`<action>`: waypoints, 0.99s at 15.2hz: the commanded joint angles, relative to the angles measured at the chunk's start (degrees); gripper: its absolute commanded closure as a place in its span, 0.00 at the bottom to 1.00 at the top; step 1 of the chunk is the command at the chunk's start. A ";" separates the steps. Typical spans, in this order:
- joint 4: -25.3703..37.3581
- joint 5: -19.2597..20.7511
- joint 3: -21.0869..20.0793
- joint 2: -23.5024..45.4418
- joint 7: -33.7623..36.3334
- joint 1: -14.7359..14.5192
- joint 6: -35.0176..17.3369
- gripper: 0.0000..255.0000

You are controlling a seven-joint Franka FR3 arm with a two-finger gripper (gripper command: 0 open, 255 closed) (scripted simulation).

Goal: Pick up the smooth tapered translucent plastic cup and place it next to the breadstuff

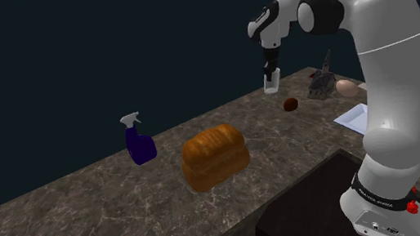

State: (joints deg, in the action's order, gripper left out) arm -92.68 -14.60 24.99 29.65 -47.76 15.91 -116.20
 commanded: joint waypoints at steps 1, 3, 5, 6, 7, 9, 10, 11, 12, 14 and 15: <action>0.51 0.34 0.20 -0.70 0.22 -0.10 1.15 1.00; 1.20 0.66 0.37 -1.30 0.44 -0.17 2.38 1.00; 1.95 0.97 0.53 -1.86 0.65 -0.22 3.64 1.00; 2.35 1.11 0.61 -2.12 0.75 -0.24 4.27 1.00; 2.76 1.25 0.68 -2.37 0.85 -0.25 4.91 1.00; 3.64 1.51 0.82 -2.85 1.04 -0.27 6.21 1.00; 4.10 1.64 0.88 -3.07 1.13 -0.27 6.87 1.00; 4.58 1.76 0.94 -3.27 1.22 -0.27 7.53 1.00; 5.07 1.87 1.00 -3.47 1.31 -0.27 8.20 1.00; 6.11 2.08 1.11 -3.83 1.47 -0.24 9.55 1.00; 6.66 2.18 1.16 -3.99 1.55 -0.22 10.24 1.00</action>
State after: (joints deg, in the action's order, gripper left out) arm -86.42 -12.54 26.07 25.92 -46.23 15.65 -106.58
